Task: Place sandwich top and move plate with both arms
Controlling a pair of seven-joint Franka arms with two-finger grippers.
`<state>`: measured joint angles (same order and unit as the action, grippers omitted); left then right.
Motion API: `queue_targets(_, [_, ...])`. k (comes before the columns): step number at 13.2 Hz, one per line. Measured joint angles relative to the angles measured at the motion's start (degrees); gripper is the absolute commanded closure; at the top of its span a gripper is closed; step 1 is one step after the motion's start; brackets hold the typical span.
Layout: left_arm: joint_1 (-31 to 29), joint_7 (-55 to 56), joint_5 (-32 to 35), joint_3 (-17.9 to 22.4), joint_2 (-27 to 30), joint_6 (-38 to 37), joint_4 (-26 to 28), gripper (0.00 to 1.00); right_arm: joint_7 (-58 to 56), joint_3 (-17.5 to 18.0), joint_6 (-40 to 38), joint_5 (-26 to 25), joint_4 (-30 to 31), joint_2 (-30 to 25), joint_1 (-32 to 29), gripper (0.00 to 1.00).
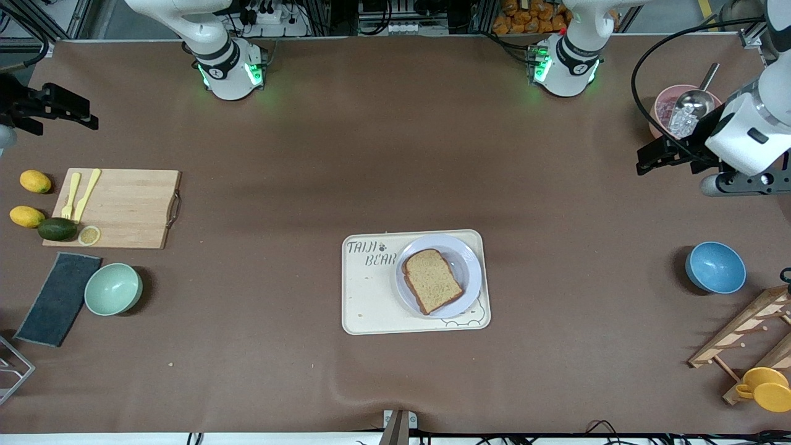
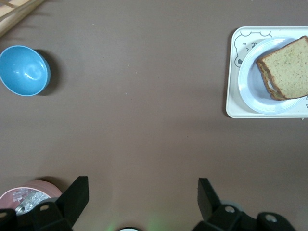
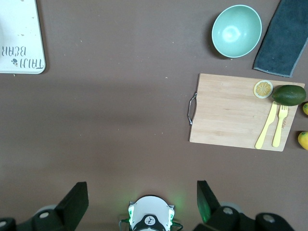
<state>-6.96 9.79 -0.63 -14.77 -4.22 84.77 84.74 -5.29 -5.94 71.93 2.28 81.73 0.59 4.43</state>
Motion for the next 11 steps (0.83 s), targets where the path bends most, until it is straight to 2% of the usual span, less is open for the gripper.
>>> queue_targets(5, [-0.52, 0.00, 0.00, -0.09, 2.40, -2.21, -0.15, 0.00, 0.00, -0.01, 0.00, 0.00, 0.00, 0.00, -0.22, 0.00])
queue_targets(11, [-0.42, 0.00, 0.00, -0.47, 2.78, -2.34, -0.14, 0.00, 0.00, -0.02, 0.00, 0.00, 0.00, 0.00, -0.46, 0.00])
